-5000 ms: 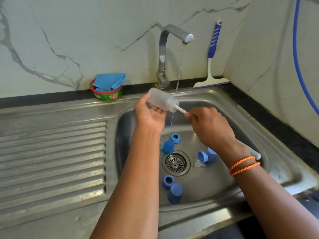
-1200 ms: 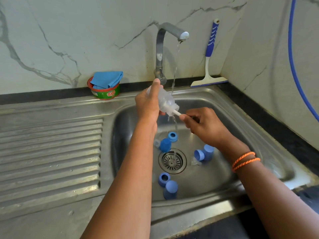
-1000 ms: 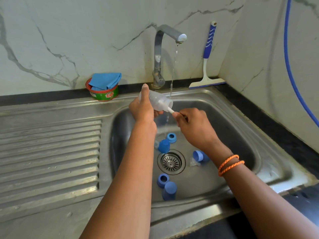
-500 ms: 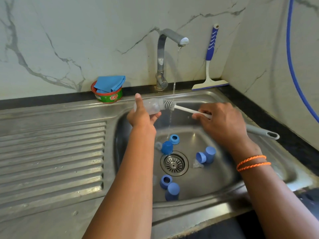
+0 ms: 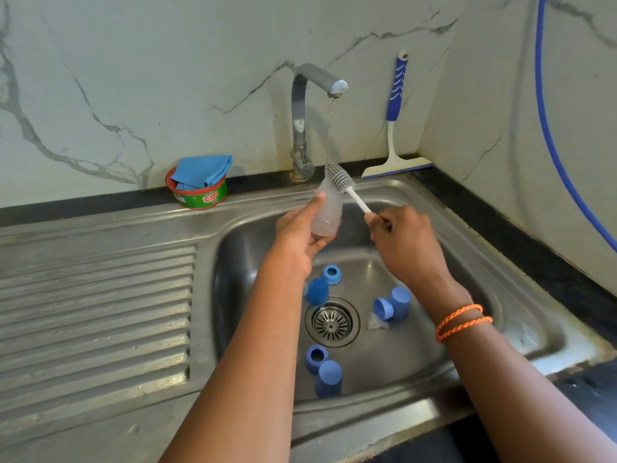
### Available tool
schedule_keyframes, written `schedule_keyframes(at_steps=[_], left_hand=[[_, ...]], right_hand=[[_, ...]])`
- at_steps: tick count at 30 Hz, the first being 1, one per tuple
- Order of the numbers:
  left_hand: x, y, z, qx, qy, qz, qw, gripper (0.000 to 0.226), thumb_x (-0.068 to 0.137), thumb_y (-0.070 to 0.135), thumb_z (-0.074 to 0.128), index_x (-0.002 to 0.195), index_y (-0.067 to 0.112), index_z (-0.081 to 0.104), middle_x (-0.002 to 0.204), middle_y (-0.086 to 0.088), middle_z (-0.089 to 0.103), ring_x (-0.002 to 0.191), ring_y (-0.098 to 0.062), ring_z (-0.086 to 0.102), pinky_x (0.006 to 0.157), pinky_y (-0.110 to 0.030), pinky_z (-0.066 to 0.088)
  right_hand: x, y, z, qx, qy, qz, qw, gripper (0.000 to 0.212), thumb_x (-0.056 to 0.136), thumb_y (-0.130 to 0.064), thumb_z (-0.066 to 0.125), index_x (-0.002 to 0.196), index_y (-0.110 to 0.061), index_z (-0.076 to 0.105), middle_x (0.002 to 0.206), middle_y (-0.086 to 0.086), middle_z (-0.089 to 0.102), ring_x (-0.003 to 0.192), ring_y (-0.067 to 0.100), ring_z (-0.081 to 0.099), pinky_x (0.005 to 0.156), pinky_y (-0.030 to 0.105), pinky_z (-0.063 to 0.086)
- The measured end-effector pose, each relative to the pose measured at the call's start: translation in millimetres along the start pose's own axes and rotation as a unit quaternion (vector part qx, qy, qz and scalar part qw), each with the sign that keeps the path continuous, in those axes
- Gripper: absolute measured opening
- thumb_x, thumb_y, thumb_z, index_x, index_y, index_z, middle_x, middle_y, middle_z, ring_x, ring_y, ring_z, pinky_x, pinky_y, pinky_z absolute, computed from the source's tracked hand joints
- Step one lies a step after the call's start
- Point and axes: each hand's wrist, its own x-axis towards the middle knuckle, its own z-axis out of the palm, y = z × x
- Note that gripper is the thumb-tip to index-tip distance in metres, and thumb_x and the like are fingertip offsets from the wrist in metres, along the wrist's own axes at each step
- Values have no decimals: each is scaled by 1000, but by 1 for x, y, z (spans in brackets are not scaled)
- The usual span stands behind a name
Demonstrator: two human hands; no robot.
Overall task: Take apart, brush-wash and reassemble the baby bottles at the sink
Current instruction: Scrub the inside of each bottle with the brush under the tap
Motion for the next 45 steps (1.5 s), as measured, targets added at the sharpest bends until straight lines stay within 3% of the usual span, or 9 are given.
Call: schedule_keyframes(at_steps=[6,10,12,14,20,29,35,40,45], left_hand=[[-2,-1,0,14,-9,44,999,43,93,30,78,129,15,60,127,-17,68,112,-37,71,84,-45,64],[-13,8,15,-76,113,260,956,20,101,27,63,120,23,65,132,-10,60,118,-35,64,76,-49,65],[-22,20,16,31,143,379,914,24,98,34,66,122,33,66,132,5,55,119,-18,60,76,-41,65],[-22,26,6,155,143,425,880,36,86,35,78,122,39,72,124,13,48,114,-6,57,91,-33,60],[-41,46,-34,198,160,371,893,71,67,12,89,127,30,56,116,17,56,108,-9,56,95,-31,50],[-72,83,-113,233,97,378,891,60,60,-8,70,105,31,73,116,12,72,115,-14,63,94,-33,53],[-107,118,-171,253,119,350,894,75,58,0,80,125,26,59,130,-1,54,112,-4,54,74,-6,44],[-145,133,-232,242,154,328,900,88,62,-1,94,133,29,52,118,0,67,103,-15,67,79,-28,56],[-180,152,-287,244,181,306,902,63,69,5,92,122,29,67,117,7,76,112,-12,69,91,-33,55]], right_hand=[[-5,-6,6,19,-10,-14,1000,43,109,-40,53,76,-13,61,67,7,59,59,27,51,57,46,49],[-13,-18,12,-30,-10,-38,999,46,110,-42,48,69,-21,48,70,7,56,61,29,50,55,39,41],[-18,-21,13,-86,-13,-42,995,44,110,-44,47,72,-21,49,75,8,57,65,33,54,59,41,45],[-23,-26,15,-109,-21,-37,993,42,110,-45,47,80,-17,56,79,10,60,70,36,58,64,44,51],[-30,-45,18,-122,5,-20,992,44,109,-47,44,87,-13,62,86,13,65,76,40,63,69,47,56],[-54,-116,50,-30,-46,-85,995,43,106,-46,54,75,-17,58,82,13,64,77,44,59,71,46,55],[-76,-179,94,65,-95,-92,989,49,104,-45,57,64,-18,49,80,14,61,76,44,49,69,41,51],[-102,-226,138,115,-119,-99,981,51,103,-35,59,58,-17,41,70,12,53,72,40,45,65,39,40],[-128,-264,174,141,-171,-103,970,48,102,-36,61,63,-11,52,65,7,55,67,36,51,61,38,41]])
